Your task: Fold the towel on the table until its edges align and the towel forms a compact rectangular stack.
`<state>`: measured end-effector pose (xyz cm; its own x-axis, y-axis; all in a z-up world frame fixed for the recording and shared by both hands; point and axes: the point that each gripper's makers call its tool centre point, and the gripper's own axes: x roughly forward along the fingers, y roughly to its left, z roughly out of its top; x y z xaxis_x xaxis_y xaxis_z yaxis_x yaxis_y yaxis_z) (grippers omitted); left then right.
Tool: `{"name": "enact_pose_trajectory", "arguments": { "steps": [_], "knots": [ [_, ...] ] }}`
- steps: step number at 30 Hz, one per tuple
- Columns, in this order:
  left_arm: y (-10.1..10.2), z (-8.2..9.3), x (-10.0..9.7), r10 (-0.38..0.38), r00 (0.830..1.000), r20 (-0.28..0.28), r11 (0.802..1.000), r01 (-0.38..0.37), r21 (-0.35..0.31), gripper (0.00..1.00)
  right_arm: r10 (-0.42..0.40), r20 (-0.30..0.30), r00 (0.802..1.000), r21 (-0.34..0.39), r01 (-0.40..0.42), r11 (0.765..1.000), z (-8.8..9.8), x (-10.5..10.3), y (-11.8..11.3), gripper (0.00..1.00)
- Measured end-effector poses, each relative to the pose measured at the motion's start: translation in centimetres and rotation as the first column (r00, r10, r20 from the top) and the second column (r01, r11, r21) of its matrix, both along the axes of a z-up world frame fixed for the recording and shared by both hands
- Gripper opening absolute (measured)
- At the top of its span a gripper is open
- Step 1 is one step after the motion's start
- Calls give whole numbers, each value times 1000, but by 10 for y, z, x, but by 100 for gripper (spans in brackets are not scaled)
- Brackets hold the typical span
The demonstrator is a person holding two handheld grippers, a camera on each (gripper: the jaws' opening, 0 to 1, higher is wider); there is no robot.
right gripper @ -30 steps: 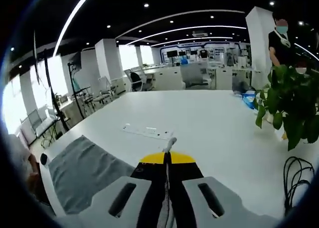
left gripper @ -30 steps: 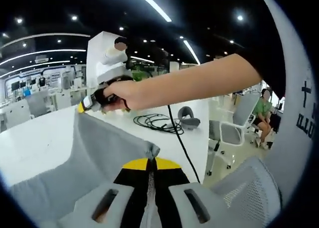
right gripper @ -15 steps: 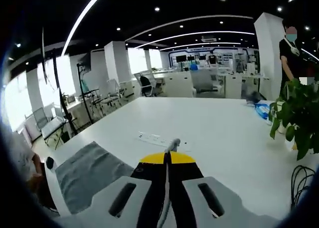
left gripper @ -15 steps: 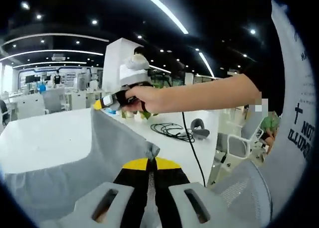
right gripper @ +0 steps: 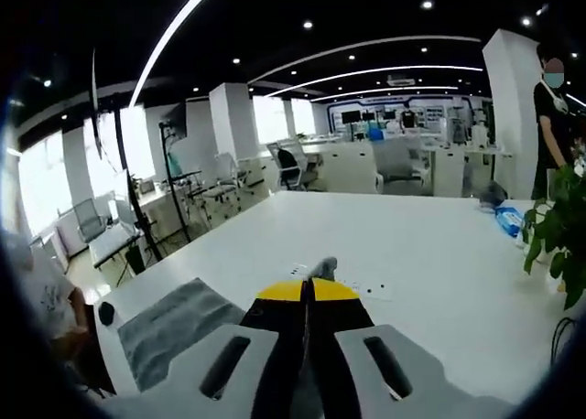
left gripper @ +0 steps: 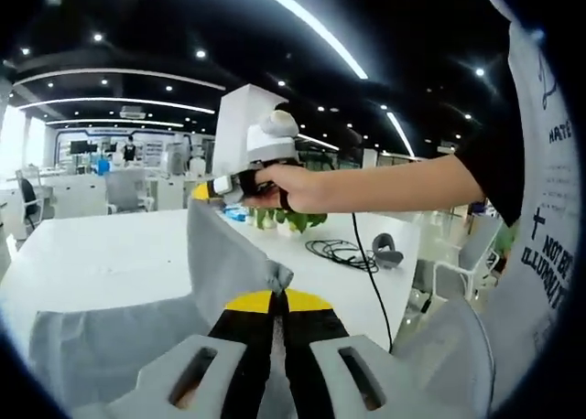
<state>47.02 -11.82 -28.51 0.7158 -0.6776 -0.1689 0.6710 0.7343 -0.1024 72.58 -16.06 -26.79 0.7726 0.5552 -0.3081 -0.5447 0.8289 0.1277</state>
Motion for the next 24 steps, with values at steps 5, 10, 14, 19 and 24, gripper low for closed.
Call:
{"name": "enact_pose_trajectory", "arguments": {
  "steps": [5,10,14,19,24],
  "knots": [
    [25,7,4,42,999,17,999,-42,-4,3,21,15,1000,-2,-21,1000,10,0,18,0],
    [44,16,4,78,996,35,997,-78,-12,3,47,27,999,-3,-47,999,16,-1,41,0],
    [55,22,1,103,994,46,995,-102,-15,3,76,37,996,-2,-76,997,24,-3,67,0],
    [73,25,-2,138,989,50,990,-137,-32,3,104,47,993,3,-104,995,28,0,93,0],
    [92,28,-2,176,983,48,984,-174,-33,3,131,37,991,15,-132,991,30,-3,116,0]
  ]
}}
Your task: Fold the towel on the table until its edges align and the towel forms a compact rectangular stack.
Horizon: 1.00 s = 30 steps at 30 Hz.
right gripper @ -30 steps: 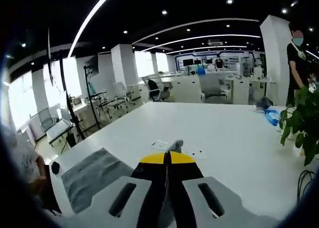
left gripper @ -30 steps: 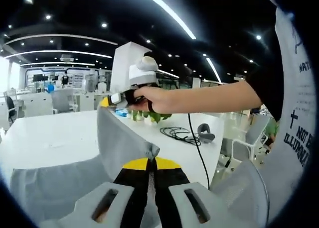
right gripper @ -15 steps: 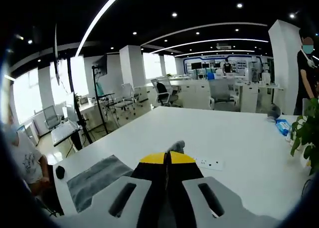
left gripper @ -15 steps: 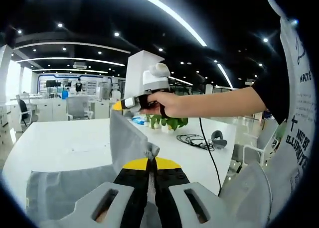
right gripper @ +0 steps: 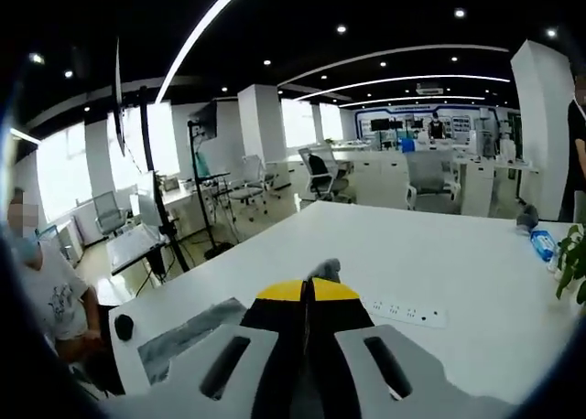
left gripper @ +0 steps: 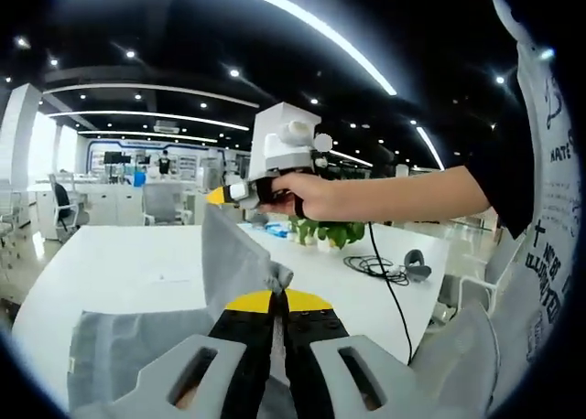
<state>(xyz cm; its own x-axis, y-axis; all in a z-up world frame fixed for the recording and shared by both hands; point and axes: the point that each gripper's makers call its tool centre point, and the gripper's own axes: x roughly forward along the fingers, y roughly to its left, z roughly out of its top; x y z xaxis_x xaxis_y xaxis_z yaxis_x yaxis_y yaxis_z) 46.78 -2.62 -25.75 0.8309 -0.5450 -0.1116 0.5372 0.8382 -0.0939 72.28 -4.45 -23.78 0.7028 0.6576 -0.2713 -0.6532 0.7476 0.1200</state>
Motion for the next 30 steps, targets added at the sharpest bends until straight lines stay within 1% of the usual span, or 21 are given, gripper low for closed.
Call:
{"name": "enact_pose_trajectory", "arguments": {
  "steps": [6,8,12,18,22,24,25,30],
  "knots": [
    [23,4,-3,34,999,1,999,-34,-8,3,18,10,1000,4,-18,1000,4,-1,22,0],
    [35,3,-2,45,999,-3,999,-45,-14,3,20,6,1000,11,-20,1000,4,-2,27,0],
    [51,2,-3,69,998,-4,998,-69,-8,3,30,-2,1000,16,-30,999,0,-7,43,0],
    [67,3,-2,99,995,3,995,-99,-12,3,57,-7,998,16,-56,998,-2,-5,66,0],
    [82,4,-1,128,992,6,992,-128,-23,3,67,-3,998,21,-67,998,1,-1,80,0],
    [88,3,0,139,990,8,990,-138,-15,3,72,0,997,21,-72,997,2,1,85,0],
    [90,3,0,144,990,10,990,-144,-10,3,76,1,997,23,-76,997,3,-4,87,0],
    [103,3,1,171,985,15,985,-171,-13,3,95,3,995,15,-95,995,2,-7,101,0]
  ]
}}
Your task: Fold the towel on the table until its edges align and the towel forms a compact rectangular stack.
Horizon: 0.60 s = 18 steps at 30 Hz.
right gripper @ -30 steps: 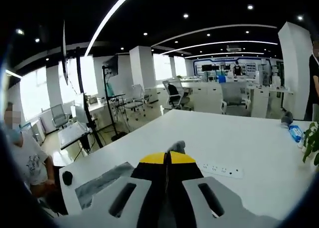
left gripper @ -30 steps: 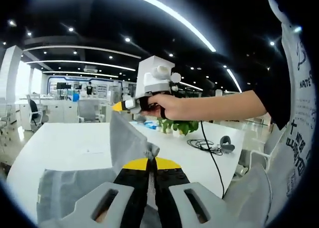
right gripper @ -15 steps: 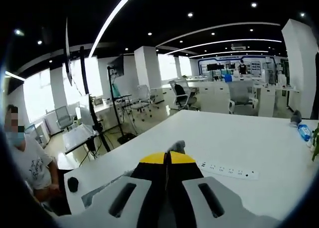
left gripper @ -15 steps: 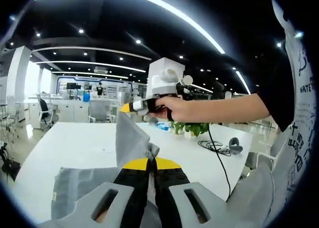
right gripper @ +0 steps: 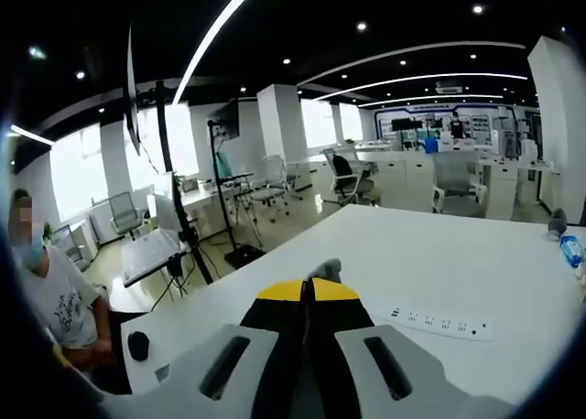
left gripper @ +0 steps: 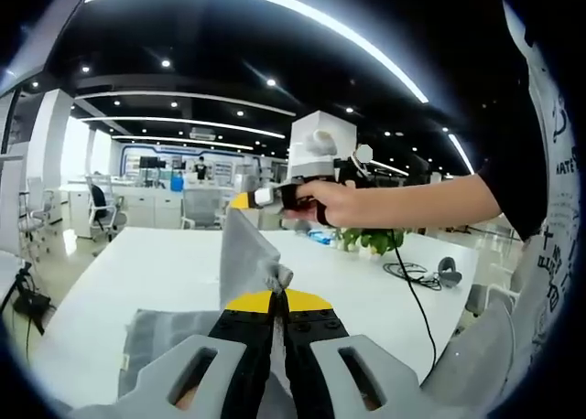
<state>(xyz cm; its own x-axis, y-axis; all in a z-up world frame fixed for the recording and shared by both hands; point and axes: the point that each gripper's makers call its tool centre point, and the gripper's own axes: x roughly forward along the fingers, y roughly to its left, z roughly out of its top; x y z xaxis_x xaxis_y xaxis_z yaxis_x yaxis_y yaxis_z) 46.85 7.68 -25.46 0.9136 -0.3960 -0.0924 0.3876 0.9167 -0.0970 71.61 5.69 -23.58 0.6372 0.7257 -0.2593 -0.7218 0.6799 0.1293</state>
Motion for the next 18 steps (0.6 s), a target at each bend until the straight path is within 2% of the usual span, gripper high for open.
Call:
{"name": "enact_pose_trajectory", "arguments": {
  "steps": [4,10,18],
  "knots": [
    [9,-4,-1,26,1000,-5,1000,-26,-3,3,14,-4,1000,-8,-14,1000,-4,-2,8,0],
    [21,-18,-3,62,997,-39,998,-62,-7,3,30,-19,999,-26,-30,999,-17,-7,18,0],
    [38,-38,-5,106,991,-78,994,-107,-14,3,46,-40,998,-55,-49,997,-40,-1,36,0]
  ]
}}
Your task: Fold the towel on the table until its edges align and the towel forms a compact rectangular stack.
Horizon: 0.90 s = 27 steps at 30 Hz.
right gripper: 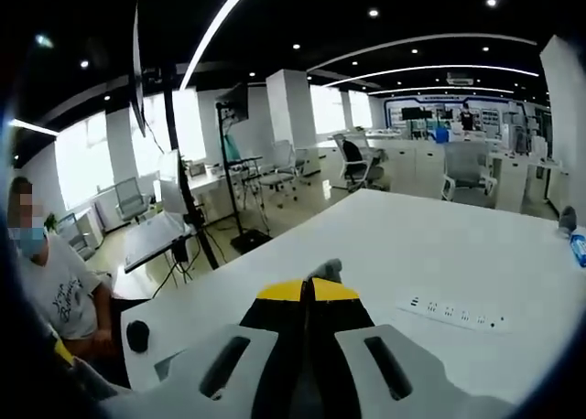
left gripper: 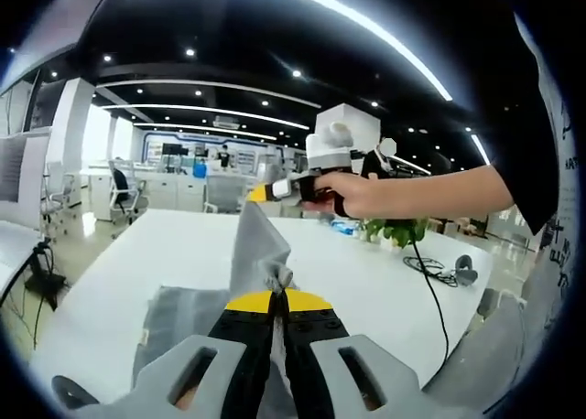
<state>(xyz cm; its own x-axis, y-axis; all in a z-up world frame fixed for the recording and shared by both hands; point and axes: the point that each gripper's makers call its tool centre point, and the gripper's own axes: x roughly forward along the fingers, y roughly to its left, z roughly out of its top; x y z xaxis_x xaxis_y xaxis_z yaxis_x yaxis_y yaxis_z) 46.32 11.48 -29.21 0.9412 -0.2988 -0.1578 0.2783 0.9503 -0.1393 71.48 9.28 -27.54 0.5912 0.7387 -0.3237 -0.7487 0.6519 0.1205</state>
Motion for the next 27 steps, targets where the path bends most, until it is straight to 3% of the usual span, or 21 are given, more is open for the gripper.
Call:
{"name": "enact_pose_trajectory", "arguments": {
  "steps": [19,27],
  "knots": [
    [50,-44,-21,172,980,-97,980,-180,-86,3,75,-57,996,-76,-79,994,-51,-8,67,0],
    [63,-51,-22,204,973,-111,971,-215,-103,3,117,-86,989,-114,-126,985,-72,-12,90,0]
  ]
}}
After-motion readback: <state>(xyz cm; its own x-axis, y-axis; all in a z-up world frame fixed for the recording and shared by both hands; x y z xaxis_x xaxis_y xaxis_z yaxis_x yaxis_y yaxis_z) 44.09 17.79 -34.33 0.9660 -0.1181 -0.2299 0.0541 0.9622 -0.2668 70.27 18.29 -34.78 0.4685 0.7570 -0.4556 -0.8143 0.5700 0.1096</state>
